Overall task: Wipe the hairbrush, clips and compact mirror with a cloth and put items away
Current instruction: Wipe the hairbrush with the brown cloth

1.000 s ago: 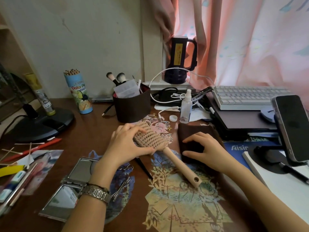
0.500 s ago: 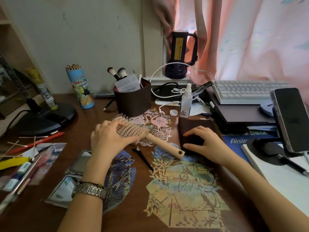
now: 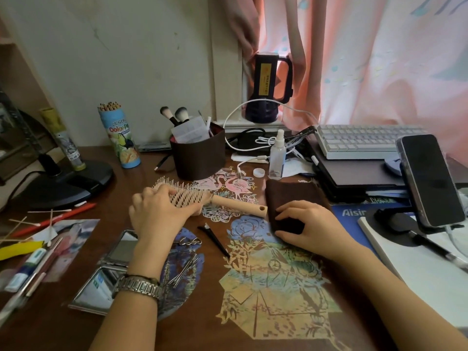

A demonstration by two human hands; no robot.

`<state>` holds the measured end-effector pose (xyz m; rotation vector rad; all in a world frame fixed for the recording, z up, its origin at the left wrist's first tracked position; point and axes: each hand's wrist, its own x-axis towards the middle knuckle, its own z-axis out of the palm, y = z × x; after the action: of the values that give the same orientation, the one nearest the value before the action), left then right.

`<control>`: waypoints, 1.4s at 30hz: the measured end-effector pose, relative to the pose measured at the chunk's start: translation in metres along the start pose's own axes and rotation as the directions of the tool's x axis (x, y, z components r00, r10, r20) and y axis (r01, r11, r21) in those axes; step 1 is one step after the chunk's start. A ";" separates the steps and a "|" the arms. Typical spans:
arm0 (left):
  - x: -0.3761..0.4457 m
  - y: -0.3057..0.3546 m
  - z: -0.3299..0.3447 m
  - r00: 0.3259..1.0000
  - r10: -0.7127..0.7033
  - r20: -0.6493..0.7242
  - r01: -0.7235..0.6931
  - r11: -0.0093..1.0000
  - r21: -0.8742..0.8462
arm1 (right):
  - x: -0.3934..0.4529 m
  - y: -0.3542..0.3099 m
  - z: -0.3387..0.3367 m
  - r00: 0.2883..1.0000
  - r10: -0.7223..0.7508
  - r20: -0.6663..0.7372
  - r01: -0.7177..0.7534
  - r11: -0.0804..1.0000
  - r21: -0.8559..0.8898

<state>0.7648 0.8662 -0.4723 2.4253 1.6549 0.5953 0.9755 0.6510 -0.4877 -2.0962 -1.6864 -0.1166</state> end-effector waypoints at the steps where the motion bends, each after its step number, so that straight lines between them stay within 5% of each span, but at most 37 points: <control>1: 0.000 0.000 0.000 1.000 0.003 0.000 -0.003 1.000 -0.005 | -0.001 -0.002 0.001 0.999 -0.025 -0.029 0.024 0.999 -0.022; 5: 0.000 -0.001 -0.001 1.000 0.008 0.004 -0.008 1.000 -0.016 | -0.002 -0.004 0.005 0.991 -0.007 -0.132 0.011 1.000 0.024; 11: 0.000 0.000 -0.001 1.000 0.006 0.016 -0.006 1.000 -0.017 | -0.002 -0.005 0.003 0.952 0.204 -0.227 -0.120 0.934 0.336; 19: -0.008 0.012 0.001 0.997 0.072 0.019 -0.071 0.997 -0.028 | 0.001 -0.010 -0.003 0.920 0.297 -0.255 -0.107 0.816 0.568; 31: -0.016 0.020 -0.002 0.991 0.130 0.034 -0.126 0.987 -0.100 | 0.000 -0.015 0.006 0.998 0.062 -0.010 -0.058 0.970 0.236; 42: 0.005 -0.008 -0.006 0.986 0.118 0.117 -0.051 0.885 -0.463 | 0.023 0.010 -0.012 0.990 0.103 0.097 -0.128 0.942 0.310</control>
<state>0.7575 0.8733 -0.4686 2.1394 1.1895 0.7136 0.9927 0.6662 -0.4721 -1.9702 -1.5054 0.2610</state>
